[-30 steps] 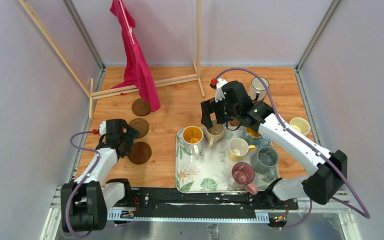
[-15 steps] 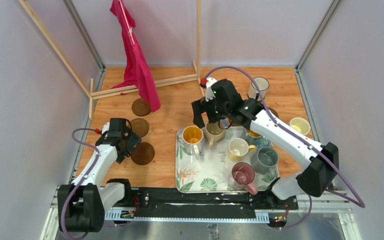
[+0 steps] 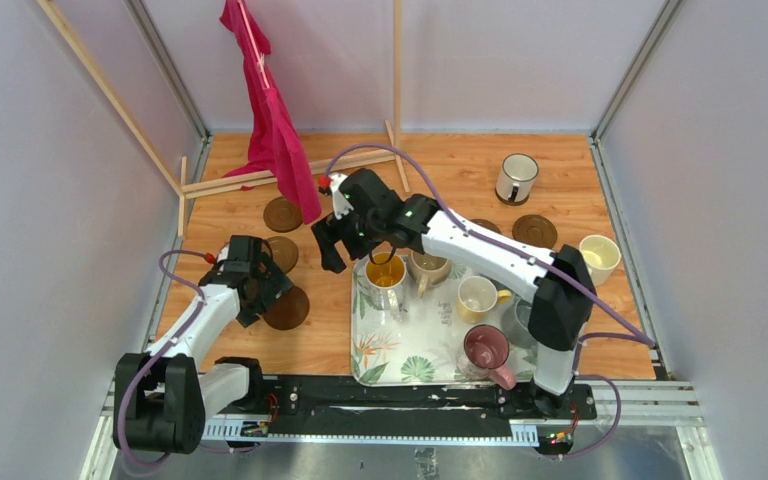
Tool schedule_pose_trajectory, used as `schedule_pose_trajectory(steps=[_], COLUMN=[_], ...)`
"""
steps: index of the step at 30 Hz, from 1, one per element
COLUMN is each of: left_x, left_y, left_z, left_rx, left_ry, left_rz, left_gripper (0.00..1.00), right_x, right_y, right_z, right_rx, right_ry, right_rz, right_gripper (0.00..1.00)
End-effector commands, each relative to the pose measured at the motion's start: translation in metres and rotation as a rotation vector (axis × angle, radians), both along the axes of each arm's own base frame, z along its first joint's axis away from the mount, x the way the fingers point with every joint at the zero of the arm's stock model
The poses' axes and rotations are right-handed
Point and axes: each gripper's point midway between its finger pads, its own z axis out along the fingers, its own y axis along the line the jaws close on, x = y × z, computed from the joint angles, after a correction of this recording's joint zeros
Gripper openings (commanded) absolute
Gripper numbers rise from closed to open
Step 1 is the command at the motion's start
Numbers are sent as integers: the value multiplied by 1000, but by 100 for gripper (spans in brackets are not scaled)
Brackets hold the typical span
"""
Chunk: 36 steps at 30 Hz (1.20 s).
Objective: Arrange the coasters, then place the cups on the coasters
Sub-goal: Move the coaster to the center of the board.
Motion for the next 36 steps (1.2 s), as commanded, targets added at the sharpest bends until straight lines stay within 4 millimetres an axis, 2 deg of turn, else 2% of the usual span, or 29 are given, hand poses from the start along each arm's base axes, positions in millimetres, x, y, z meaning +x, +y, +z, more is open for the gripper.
schedule_pose_trajectory(steps=[1,7,13,16,21,29,32,36], left_x=[5,8,9,8,-2,-27,-25,-20], left_y=[-18,-34,-39,-36,-25,-19,-23,-35], left_z=[-8,-12,-15,-13,0,-11,-13,-19], left_rx=[-79,-160,-188,-171,-118,-100,-127,-186], left_ry=[-2,-9,-5,9,16,49,33,19], left_rz=[-57,-82,-101,-101,-87,-33,-39,-60], left_gripper=[100,95,89,89,96,99,96,86], right_x=[-21,-28,-41,-41,-39,-35,-31,-31], right_y=[22,42,62,66,65,64,64,68], right_z=[-20,-54,-95,-111,-135,-159,-164,-174], right_rx=[1,-1,-38,-59,-97,-120,-107,-84], right_ry=[114,227,337,372,388,403,391,411], right_rz=[64,93,111,89,67,24,1,-24], right_gripper=[86,72,69,69,67,65,63,59])
